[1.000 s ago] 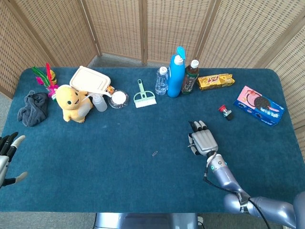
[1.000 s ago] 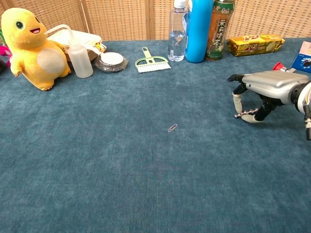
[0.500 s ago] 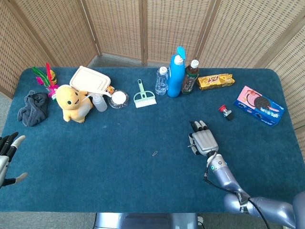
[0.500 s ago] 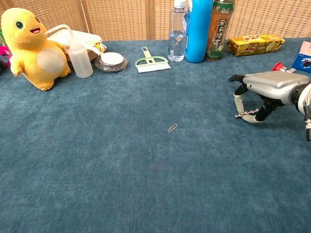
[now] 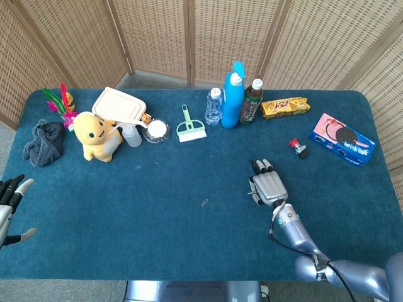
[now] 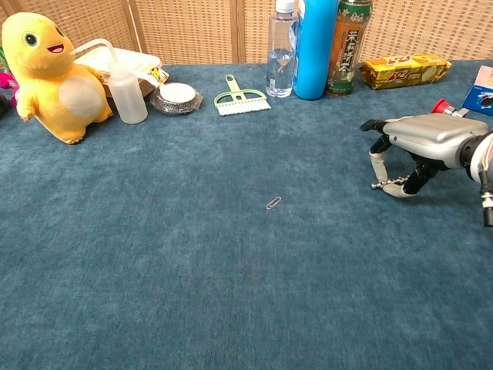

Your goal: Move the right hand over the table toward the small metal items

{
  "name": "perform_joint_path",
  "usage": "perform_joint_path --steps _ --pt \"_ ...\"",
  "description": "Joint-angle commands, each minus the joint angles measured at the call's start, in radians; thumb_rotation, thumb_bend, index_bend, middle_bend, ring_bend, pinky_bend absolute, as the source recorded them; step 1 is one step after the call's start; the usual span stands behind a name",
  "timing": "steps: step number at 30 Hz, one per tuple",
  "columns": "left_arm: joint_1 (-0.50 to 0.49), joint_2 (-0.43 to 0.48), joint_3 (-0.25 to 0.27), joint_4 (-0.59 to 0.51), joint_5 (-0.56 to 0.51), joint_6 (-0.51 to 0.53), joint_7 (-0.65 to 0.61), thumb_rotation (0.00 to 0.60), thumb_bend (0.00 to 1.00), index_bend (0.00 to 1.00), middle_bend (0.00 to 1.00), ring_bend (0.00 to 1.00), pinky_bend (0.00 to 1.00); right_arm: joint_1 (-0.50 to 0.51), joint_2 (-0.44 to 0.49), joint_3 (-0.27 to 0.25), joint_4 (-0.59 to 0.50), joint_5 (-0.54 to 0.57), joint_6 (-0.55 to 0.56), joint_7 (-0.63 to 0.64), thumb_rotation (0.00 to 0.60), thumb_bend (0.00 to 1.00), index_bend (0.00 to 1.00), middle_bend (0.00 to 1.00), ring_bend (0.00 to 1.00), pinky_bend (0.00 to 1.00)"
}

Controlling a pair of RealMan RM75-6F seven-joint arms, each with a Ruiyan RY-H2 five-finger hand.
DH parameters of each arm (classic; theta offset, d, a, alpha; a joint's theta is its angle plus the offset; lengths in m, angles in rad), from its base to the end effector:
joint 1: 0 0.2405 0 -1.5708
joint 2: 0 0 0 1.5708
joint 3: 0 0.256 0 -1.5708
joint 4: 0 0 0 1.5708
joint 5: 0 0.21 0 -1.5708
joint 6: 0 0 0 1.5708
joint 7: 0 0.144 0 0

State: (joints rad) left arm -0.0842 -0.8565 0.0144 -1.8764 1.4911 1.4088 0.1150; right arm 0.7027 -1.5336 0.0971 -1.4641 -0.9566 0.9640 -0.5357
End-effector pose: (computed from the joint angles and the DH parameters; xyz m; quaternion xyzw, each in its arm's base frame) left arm -0.2851 0.1630 0.1972 -0.6387 -0.3947 -0.3111 0.5826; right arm -0.1984 -0.3301 -0.0186 0.7581 -0.3739 0.2606 0.4665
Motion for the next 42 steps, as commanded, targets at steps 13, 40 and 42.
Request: perform_joint_path --steps 13,40,42 --pt "-0.002 0.002 0.001 -0.003 -0.001 -0.006 -0.003 0.600 0.17 0.03 0.00 0.00 0.00 -0.012 0.053 0.016 -0.140 -0.076 0.034 0.057 0.600 0.46 0.64 0.00 0.00 0.00" --pt "-0.007 0.012 0.003 -0.002 -0.007 -0.022 -0.028 0.600 0.17 0.03 0.00 0.00 0.00 0.051 -0.096 0.212 -0.215 -0.035 -0.078 0.475 0.600 0.53 0.68 0.00 0.00 0.00" --pt "-0.008 0.012 0.004 -0.002 -0.005 -0.023 -0.027 0.600 0.17 0.03 0.00 0.00 0.00 0.054 -0.102 0.222 -0.218 -0.025 -0.074 0.485 0.600 0.54 0.68 0.00 0.00 0.00"
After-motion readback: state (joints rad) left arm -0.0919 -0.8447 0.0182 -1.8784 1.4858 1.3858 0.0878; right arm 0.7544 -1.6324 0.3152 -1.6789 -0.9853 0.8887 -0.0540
